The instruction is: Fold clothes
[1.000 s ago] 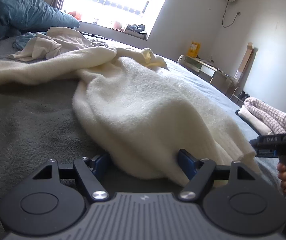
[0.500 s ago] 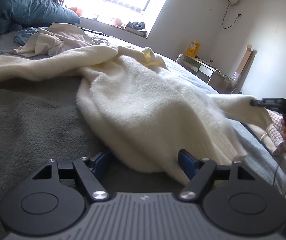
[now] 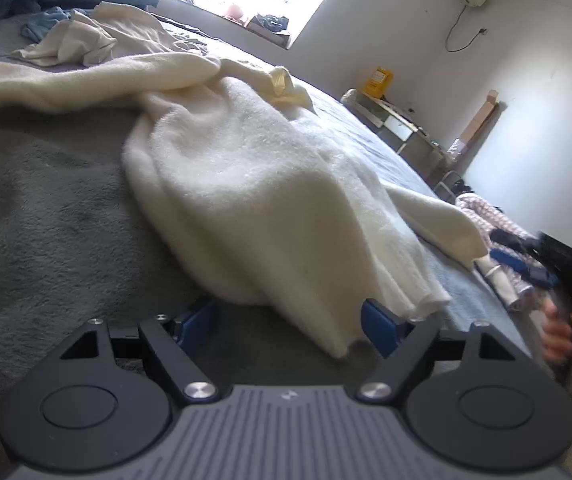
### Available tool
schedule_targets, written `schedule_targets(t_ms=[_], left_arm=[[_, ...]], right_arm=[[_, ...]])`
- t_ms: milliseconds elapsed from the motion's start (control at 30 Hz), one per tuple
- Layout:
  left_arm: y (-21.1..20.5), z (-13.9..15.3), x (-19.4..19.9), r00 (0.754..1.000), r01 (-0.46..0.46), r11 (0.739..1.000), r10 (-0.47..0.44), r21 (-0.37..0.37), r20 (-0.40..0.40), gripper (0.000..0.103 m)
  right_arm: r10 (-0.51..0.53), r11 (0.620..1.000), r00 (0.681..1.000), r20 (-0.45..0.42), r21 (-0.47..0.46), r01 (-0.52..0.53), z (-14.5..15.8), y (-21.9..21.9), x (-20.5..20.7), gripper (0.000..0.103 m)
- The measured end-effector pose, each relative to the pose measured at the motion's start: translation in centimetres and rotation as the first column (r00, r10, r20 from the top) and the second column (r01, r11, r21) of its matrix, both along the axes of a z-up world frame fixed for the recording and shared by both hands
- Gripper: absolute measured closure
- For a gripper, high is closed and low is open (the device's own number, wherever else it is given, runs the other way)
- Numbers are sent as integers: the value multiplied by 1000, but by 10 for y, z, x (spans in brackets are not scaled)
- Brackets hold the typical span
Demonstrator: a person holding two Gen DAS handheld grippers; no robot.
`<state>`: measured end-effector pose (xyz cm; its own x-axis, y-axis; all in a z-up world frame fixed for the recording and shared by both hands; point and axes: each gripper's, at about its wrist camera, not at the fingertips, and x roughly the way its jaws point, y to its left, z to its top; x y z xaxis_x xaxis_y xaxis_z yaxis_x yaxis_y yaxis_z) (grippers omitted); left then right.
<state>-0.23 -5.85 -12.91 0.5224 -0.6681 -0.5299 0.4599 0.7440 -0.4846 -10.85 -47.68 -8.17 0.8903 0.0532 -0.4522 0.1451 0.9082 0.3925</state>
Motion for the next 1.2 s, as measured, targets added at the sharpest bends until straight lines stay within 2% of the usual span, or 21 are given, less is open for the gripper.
schedule_targets(t_ms=[67,167,233,300,333,367,400,500,700,800,867,933,1033,1067,1133,1200], left_arm=[[-4,-3,0,999,-37,999,37,-15,5,22],[-11,-8,3,996,-84,996,85,-22,20,24],[-16,-9,1,992,-114,993,114,-2,49,30],[-20,-9,1,986,-154,988,153,4,60,48],[-19,-9,2,984,-171,985,171,-11,50,54],[-17,-9,3,983,-180,983,181,-36,29,68],[-14,-9,5,982,-189,980,189,-64,6,78],[-2,6,2,973,-229,968,231,-102,13,86],[48,64,-11,957,-266,954,278,-142,77,90],[77,84,-5,960,-271,950,278,-154,23,90],[92,85,-3,970,-244,953,241,-180,-38,90],[94,77,-4,980,-194,966,181,-171,-89,89],[82,51,-7,982,-143,986,130,-83,-139,86],[78,41,-9,980,-130,990,121,-50,-155,81],[76,25,-12,974,-129,991,121,-29,-190,76],[80,17,-16,971,-143,989,133,-33,-200,65]], right_arm=[[58,993,998,-33,101,-54,-14,7,4,42],[94,978,992,-88,194,-75,-35,8,25,42],[137,955,984,-110,279,-101,-47,8,39,43],[173,926,978,-121,358,-119,-58,12,49,49],[177,922,977,-120,366,-122,-60,17,51,51],[184,923,975,-121,363,-129,-61,21,54,62],[185,922,975,-125,364,-128,-62,24,57,81],[163,915,980,-118,390,-106,-61,26,57,90],[143,902,989,23,408,-140,-16,10,33,92],[140,887,987,77,433,-160,7,-4,20,93],[137,872,987,86,463,-161,12,-13,12,93],[121,875,990,70,464,-140,9,-15,8,93],[82,883,997,-14,464,-66,-15,-17,4,93],[65,887,996,-56,461,-32,-26,-18,3,93],[23,894,988,-154,446,48,-49,-21,1,92],[-17,896,984,-179,433,94,-55,-22,-7,90]])
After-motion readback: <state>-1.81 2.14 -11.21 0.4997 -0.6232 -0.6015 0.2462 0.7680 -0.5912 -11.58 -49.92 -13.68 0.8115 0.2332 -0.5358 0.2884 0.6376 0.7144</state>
